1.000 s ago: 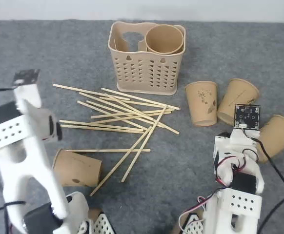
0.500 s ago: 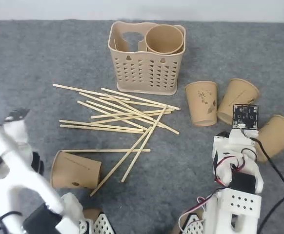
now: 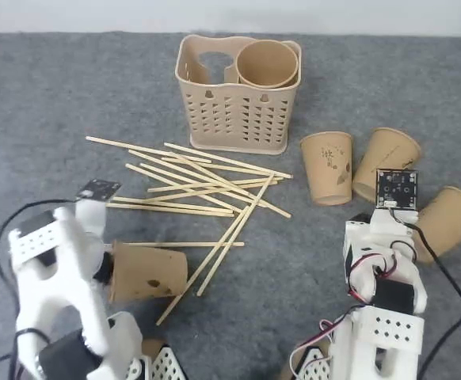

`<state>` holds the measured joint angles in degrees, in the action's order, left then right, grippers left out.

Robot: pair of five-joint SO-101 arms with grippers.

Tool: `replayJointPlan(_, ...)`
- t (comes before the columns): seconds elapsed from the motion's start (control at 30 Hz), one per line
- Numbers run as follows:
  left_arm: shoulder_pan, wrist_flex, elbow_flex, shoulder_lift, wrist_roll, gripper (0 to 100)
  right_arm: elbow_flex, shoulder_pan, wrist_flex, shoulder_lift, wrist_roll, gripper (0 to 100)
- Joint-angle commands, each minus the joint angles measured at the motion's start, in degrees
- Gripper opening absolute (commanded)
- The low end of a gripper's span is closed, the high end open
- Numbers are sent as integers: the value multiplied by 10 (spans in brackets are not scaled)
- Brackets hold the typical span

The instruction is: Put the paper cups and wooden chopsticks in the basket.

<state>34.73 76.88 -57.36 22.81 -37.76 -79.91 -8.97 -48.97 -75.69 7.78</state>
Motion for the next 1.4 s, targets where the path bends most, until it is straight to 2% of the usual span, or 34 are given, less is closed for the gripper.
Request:
replayJointPlan(0.0,-56,-12,19,11,49,13,4,3,8,-12,12,13)
replayJointPlan(0.1,-90,-10,37,11,63,13,4,3,8,-12,12,13)
replayJointPlan(0.27,-154,-7,87,11,143,13,4,3,10,-12,12,13)
replayJointPlan(0.67,-397,116,213,15,280,13,3,0,14,-12,12,13)
replayJointPlan(0.93,-527,161,225,153,305,13,3,0,15,-12,13,13)
replayJointPlan(1.1,-564,170,204,211,304,13,3,0,15,-12,13,13)
replayJointPlan(1.27,-565,162,193,227,303,13,1,0,22,-12,13,13)
replayJointPlan(1.37,-564,150,175,230,304,52,-1,0,22,-12,13,13)
